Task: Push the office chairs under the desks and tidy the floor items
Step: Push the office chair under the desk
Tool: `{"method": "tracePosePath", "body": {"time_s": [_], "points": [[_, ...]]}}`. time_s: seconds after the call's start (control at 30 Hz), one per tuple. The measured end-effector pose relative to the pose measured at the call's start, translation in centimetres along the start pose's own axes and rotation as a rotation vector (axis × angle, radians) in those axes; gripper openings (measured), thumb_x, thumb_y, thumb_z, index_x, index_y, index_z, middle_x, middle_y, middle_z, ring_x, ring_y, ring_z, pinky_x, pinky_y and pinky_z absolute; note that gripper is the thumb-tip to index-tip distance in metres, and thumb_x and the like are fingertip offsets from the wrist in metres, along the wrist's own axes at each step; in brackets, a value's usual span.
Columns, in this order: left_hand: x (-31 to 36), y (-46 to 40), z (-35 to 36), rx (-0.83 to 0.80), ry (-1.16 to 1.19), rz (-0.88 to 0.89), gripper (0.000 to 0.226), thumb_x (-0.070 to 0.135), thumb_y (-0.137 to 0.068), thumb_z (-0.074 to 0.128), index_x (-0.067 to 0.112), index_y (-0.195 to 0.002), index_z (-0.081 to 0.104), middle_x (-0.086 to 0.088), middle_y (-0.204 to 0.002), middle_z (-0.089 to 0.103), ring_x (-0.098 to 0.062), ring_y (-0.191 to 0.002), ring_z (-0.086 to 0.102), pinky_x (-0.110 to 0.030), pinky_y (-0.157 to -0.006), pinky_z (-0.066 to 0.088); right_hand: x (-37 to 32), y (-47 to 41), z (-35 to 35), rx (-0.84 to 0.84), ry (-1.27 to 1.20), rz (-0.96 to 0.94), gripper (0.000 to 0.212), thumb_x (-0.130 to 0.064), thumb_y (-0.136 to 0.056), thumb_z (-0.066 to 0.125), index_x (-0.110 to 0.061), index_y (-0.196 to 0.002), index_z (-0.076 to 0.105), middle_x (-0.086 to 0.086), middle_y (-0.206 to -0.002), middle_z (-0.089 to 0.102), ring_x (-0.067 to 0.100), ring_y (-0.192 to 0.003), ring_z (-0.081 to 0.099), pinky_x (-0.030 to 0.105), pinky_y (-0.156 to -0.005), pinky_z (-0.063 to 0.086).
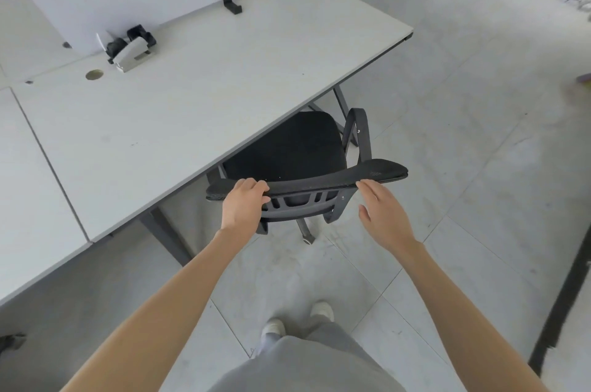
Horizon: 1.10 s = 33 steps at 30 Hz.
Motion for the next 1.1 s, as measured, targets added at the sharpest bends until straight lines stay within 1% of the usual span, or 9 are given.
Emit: {"method": "tracePosePath", "body": {"time_s": [0.13, 0.23, 0.3, 0.43, 0.5, 0.73, 0.83, 0.93, 1.1], "points": [[2.0, 0.5, 0.7, 0.050, 0.009, 0.006, 0.023, 0.016, -0.093, 0.049, 0.007, -0.113, 0.058, -0.008, -0.106, 0.062, -0.022, -0.102, 0.050, -0.029, -0.073, 0.043, 2.1, -0.4, -0.2, 0.058, 0.044, -0.025, 0.045, -0.006, -0.086, 0.057, -0.004, -0.130, 0.049, 0.016, -0.129, 0.052, 0.031, -0.119, 0.048, 0.038, -0.091, 0.049], [4.1, 0.9, 1.8, 0.047, 0.025, -0.004, 0.025, 0.019, -0.094, 0.049, 0.009, -0.114, 0.059, -0.006, -0.109, 0.062, -0.022, -0.104, 0.052, -0.030, -0.079, 0.046, 4.2, -1.3, -0.8, 0.118, 0.082, -0.055, 0.042, -0.002, -0.077, 0.066, -0.003, -0.119, 0.059, 0.017, -0.115, 0.059, 0.033, -0.106, 0.056, 0.037, -0.076, 0.055], [5.6, 1.1, 2.5, 0.056, 0.037, -0.016, 0.023, 0.019, -0.091, 0.053, 0.008, -0.109, 0.063, -0.006, -0.104, 0.064, -0.024, -0.100, 0.055, -0.033, -0.080, 0.048, 6.0, -2.0, -1.0, 0.132, 0.084, -0.076, 0.041, -0.002, -0.075, 0.068, -0.004, -0.116, 0.060, 0.016, -0.115, 0.059, 0.032, -0.106, 0.056, 0.037, -0.079, 0.054], [8.9, 1.2, 4.2, 0.161, 0.047, -0.040, 0.014, 0.008, -0.071, 0.076, 0.007, -0.083, 0.070, -0.006, -0.075, 0.067, -0.027, -0.071, 0.063, -0.034, -0.061, 0.053, 10.2, -3.8, -1.3, 0.151, 0.089, -0.210, 0.037, -0.005, -0.081, 0.062, -0.008, -0.117, 0.057, 0.011, -0.119, 0.057, 0.026, -0.113, 0.049, 0.045, -0.099, 0.045], [10.8, 1.0, 5.4, 0.211, 0.063, -0.094, 0.016, 0.005, -0.068, 0.078, 0.006, -0.081, 0.069, -0.005, -0.073, 0.066, -0.027, -0.068, 0.061, -0.035, -0.061, 0.052, 12.4, -5.1, -1.8, 0.143, 0.056, -0.277, 0.034, -0.006, -0.083, 0.059, -0.008, -0.117, 0.056, 0.009, -0.119, 0.056, 0.024, -0.113, 0.046, 0.042, -0.098, 0.045], [16.9, 0.2, 7.4, 0.327, 0.158, -0.290, 0.013, 0.005, -0.074, 0.072, 0.003, -0.086, 0.067, -0.010, -0.078, 0.065, -0.032, -0.073, 0.058, -0.037, -0.067, 0.051, 17.5, -9.7, -3.6, 0.081, 0.011, -0.487, 0.034, -0.007, -0.082, 0.062, -0.005, -0.116, 0.058, 0.013, -0.116, 0.058, 0.023, -0.110, 0.040, 0.039, -0.085, 0.051], [17.7, -0.1, 7.4, 0.309, 0.159, -0.360, 0.015, 0.010, -0.083, 0.063, 0.004, -0.096, 0.065, -0.010, -0.088, 0.064, -0.029, -0.086, 0.054, -0.034, -0.074, 0.044, 18.5, -10.6, -4.0, 0.080, 0.006, -0.537, 0.031, -0.023, -0.087, 0.053, -0.007, -0.112, 0.061, 0.011, -0.110, 0.061, 0.028, -0.103, 0.050, 0.038, -0.080, 0.053], [17.3, -0.4, 7.4, 0.257, 0.154, -0.389, 0.018, 0.016, -0.087, 0.058, 0.008, -0.103, 0.063, -0.006, -0.097, 0.063, -0.023, -0.095, 0.051, -0.026, -0.077, 0.037, 18.6, -10.8, -4.2, 0.129, 0.032, -0.623, 0.042, -0.037, -0.088, 0.042, -0.008, -0.109, 0.064, 0.010, -0.102, 0.063, 0.029, -0.092, 0.056, 0.042, -0.086, 0.048], [17.9, 0.2, 7.5, 0.278, 0.102, -0.382, 0.025, 0.017, -0.089, 0.056, 0.009, -0.112, 0.063, -0.007, -0.102, 0.064, -0.025, -0.097, 0.052, -0.028, -0.082, 0.040, 18.6, -11.6, -4.1, 0.143, -0.055, -0.654, 0.033, -0.033, -0.088, 0.049, -0.009, -0.104, 0.064, 0.009, -0.098, 0.061, 0.021, -0.095, 0.046, 0.048, -0.090, 0.047]]}}
Point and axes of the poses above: each hand's wrist, its own y-axis away from the middle knuckle, its own z-axis out of the palm, x = y × z, the point moved 9 cm from there along -y, towards the middle knuckle
